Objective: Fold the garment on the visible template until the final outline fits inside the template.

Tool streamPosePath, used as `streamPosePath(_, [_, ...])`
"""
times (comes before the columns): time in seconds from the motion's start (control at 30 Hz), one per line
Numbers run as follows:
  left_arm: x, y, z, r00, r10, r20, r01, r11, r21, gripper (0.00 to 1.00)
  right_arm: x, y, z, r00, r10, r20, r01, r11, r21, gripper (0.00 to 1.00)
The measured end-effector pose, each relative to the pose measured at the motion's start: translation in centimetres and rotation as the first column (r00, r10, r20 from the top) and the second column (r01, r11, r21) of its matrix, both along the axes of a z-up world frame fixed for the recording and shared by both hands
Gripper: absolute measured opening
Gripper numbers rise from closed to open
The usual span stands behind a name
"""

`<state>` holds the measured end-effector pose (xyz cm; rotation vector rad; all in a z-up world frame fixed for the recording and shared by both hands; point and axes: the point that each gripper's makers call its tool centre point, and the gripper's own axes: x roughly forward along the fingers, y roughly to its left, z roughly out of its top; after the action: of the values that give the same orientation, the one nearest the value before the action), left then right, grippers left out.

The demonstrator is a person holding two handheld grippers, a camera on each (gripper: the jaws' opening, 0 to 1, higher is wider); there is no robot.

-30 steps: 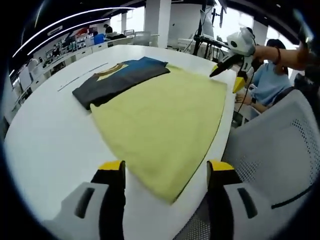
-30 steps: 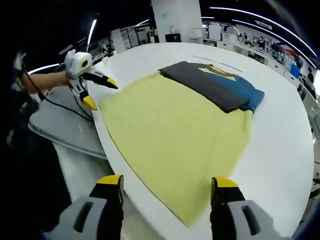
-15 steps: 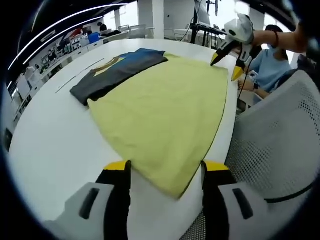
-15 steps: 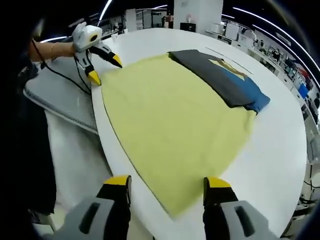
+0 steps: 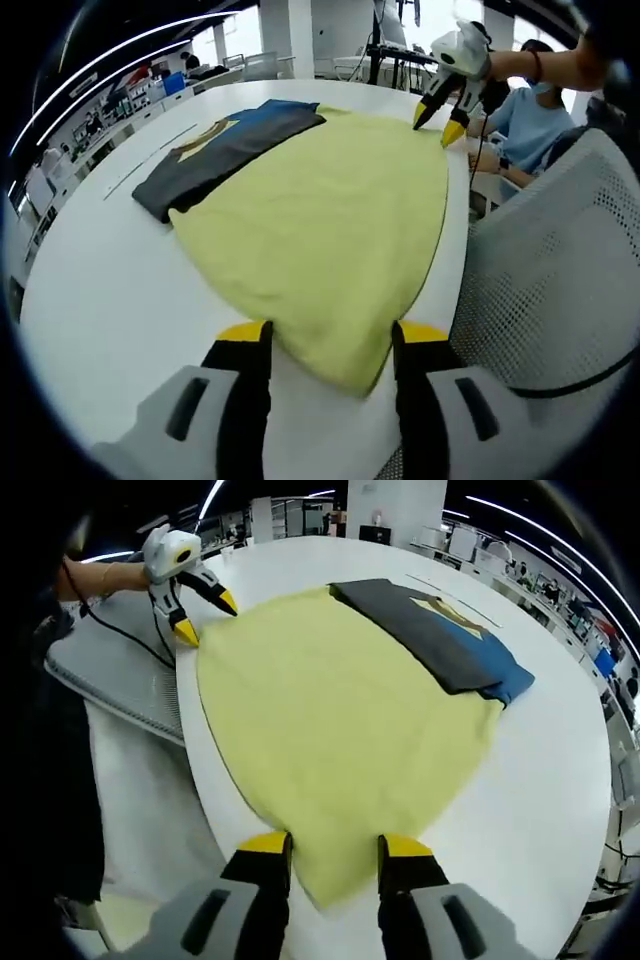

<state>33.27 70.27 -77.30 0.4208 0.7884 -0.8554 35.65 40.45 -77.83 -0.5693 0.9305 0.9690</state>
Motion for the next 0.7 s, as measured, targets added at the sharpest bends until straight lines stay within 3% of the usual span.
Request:
streamPosePath(0.1, [0.3,0.1,0.0,1.0,0.004,0.012,-0.004,1.0,0.009,0.36,0.3,-0.1,0.0,1.0,-0.009,0.004,0.009,1.0,0.002,0.19])
streamPosePath(0.2, [0.3,-0.2,0.4,0.999,-0.007,0.044,0.006,1.0,0.017,0.22,0.7,-0.2,0.0,1.0,-0.015,0.009,0.015,1.0,-0.009,0.1])
streamPosePath(0.33, [-0.2,-0.8,0.2,0.998,-0.041,0.042,0.04,0.999,0.014,0.1,0.9,-0.3,0.0,1.0,-0.011,0.013,0.012,1.0,-0.014,0.06])
streamPosePath(0.53, [0.1,-0.6,0.3,0.999,-0.032,0.036,0.031,0.999,0.017,0.01,1.1,-0.3,0.0,1.0,-0.02,0.006,0.02,1.0,-0.008,0.0])
streamPosePath(0.7, [0.0,-0.7,0.6,0.999,-0.016,0.032,0.016,1.0,0.006,0.0,1.1,-0.4,0.2,1.0,-0.015,0.009,0.015,1.0,-0.011,0.0])
